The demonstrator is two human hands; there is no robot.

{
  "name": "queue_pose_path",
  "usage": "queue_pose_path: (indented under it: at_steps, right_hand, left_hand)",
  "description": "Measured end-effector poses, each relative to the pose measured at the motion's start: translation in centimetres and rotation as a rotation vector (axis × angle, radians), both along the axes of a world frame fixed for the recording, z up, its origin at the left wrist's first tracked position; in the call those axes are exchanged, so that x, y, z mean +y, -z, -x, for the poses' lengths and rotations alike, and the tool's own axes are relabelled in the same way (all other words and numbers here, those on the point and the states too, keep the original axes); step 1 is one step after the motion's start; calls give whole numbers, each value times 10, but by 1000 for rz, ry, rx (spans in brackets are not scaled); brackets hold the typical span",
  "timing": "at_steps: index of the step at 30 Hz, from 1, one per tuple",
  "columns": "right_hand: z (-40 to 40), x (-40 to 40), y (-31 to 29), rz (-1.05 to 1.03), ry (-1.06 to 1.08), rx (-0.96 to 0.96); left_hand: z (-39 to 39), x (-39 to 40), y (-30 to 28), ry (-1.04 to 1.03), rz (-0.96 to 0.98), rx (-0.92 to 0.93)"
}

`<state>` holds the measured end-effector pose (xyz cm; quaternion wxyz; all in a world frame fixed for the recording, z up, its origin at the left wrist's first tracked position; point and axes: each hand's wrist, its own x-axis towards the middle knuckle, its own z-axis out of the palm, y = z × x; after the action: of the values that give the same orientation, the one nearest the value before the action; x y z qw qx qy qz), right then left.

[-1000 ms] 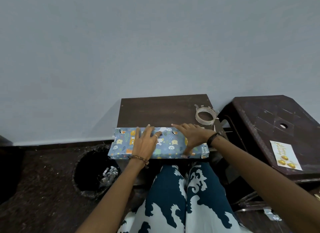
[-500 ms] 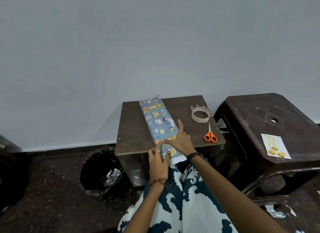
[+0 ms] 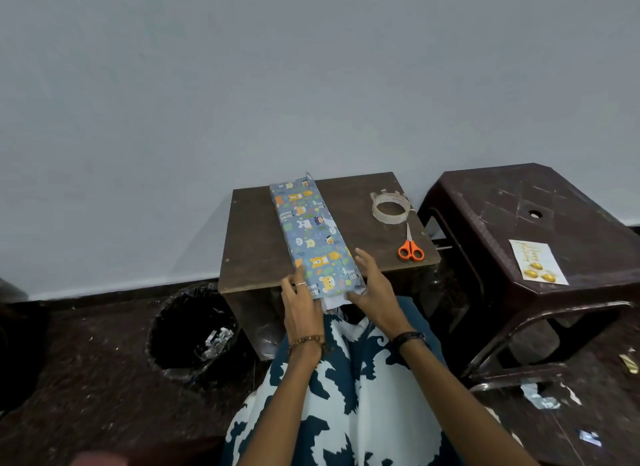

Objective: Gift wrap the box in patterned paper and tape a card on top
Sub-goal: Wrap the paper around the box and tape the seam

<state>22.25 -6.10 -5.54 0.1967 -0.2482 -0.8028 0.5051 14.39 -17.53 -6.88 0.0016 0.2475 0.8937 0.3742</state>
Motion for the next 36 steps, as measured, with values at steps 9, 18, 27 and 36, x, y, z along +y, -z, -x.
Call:
queue_pose_path:
  at_steps: [9,18,27,36]
  right_hand:
    - [13,-5,21,-163,252,121]
    - [15,-2,25,-216,219,155]
    - [6,15,29,-79,121,193]
    - [8,20,28,-143,48,230]
  left_hand:
    - [13,6,7,-109,-190,-33]
    - [23,4,8,-59,-198,-26]
    - [28,-12,10,11,-405,-211]
    - [43,-16,13,110,-381,-52]
